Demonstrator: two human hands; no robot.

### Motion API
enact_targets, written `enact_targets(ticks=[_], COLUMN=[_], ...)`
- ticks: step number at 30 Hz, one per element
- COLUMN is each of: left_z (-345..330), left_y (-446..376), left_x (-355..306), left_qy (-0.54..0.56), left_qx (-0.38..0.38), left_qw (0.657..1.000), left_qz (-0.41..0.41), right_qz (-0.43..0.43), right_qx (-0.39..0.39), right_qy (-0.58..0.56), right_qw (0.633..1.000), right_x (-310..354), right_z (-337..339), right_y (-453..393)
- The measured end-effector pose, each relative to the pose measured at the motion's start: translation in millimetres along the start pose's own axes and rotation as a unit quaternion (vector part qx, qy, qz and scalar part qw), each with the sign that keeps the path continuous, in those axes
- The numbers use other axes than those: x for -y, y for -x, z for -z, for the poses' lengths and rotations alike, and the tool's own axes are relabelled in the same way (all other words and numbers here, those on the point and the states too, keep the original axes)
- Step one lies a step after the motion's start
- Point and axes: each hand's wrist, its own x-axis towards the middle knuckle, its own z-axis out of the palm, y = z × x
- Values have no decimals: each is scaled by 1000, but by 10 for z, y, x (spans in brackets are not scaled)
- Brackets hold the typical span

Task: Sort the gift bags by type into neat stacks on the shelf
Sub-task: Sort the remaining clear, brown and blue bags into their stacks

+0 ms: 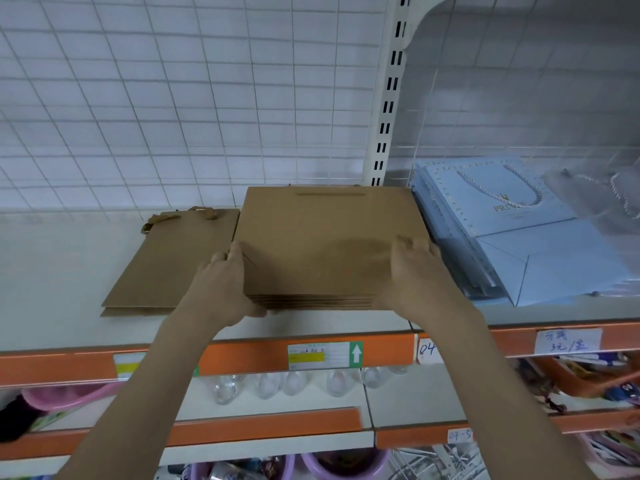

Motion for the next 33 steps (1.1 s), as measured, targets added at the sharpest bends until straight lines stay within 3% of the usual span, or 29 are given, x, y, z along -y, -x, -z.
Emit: enact_targets(ticks=[4, 7, 9, 11, 13, 16, 21, 27, 33], left_z=[136, 311, 418, 526, 538, 505, 407, 306, 316], left_y=[22, 84, 139, 163, 168, 155, 91, -43, -101], left_x=[276, 526, 764, 1055, 1372, 1654, 1793, 1838, 1888], left_qy=[39, -35, -28, -1, 41, 64, 45, 68, 101], left_qx=[20, -67, -104, -83, -7, 13, 29, -36, -64], left_qw=[996, 982, 973, 987, 999, 998, 998, 994, 992], left_qz=[-72, -171, -203, -139, -27, 0, -33, -74, -50], right_qz=[77, 102, 119, 143, 162, 176, 70, 3, -55], right_qx=[0, -24, -52, -78, -83, -49, 54, 43, 27], right_qy=[-52, -77, -96, -120, -142, -136, -109, -115, -81], right_qw=[996, 991, 987, 979, 973, 974, 990, 992, 995], right_x=[496, 859, 1106, 1383, 1679, 2088, 2417, 2472, 2537], right_z=[-82, -223, -317, -399, -488, -689, -964, -1012, -1026], right_y=[32, 30, 41, 58, 80, 97, 128, 72, -36])
